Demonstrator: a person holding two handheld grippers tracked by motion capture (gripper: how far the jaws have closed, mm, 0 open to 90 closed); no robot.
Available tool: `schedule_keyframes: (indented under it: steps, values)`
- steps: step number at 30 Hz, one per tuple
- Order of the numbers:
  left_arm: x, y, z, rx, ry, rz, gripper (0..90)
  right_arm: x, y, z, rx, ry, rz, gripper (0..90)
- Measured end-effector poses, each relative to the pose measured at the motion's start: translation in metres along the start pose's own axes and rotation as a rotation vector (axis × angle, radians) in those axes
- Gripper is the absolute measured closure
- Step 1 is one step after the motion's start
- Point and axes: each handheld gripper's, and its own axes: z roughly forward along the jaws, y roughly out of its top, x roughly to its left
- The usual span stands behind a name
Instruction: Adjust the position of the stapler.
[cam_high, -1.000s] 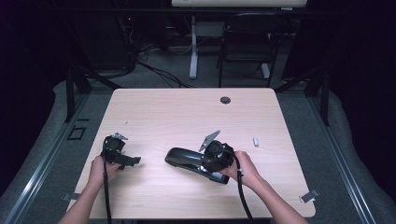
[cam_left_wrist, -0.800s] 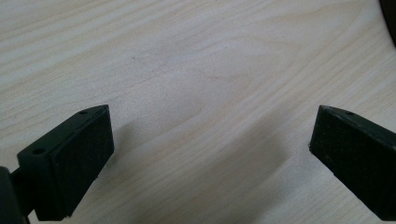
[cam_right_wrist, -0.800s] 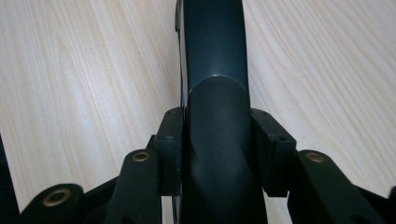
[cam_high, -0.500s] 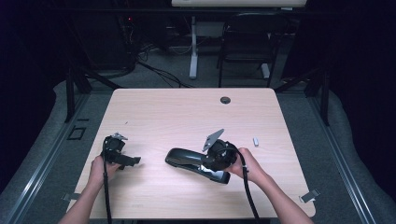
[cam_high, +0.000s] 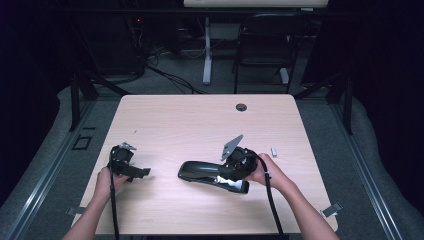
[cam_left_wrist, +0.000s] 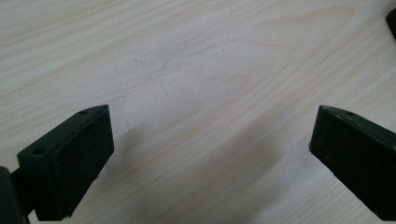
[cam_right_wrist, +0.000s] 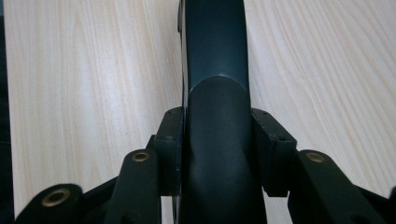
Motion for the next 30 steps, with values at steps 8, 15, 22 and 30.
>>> schedule_keyframes:
  steps: [8, 15, 22, 30]
  values:
    - [-0.002, 0.002, 0.001, 0.010, -0.003, 0.009, 0.0, 0.008, 0.008, 0.007, 0.049, -0.039, 0.063, 49.6]
    - [-0.001, 0.001, 0.001, 0.010, -0.004, 0.005, 0.0, 0.010, 0.014, 0.008, 0.071, -0.076, 0.042, 56.6]
    - [-0.002, 0.002, 0.002, 0.011, -0.007, 0.007, 0.0, 0.008, 0.010, 0.006, 0.046, -0.032, 0.009, 59.7]
    - [-0.004, 0.003, 0.003, 0.008, -0.013, 0.010, 0.0, 0.003, 0.006, 0.006, 0.005, -0.006, -0.023, 59.7]
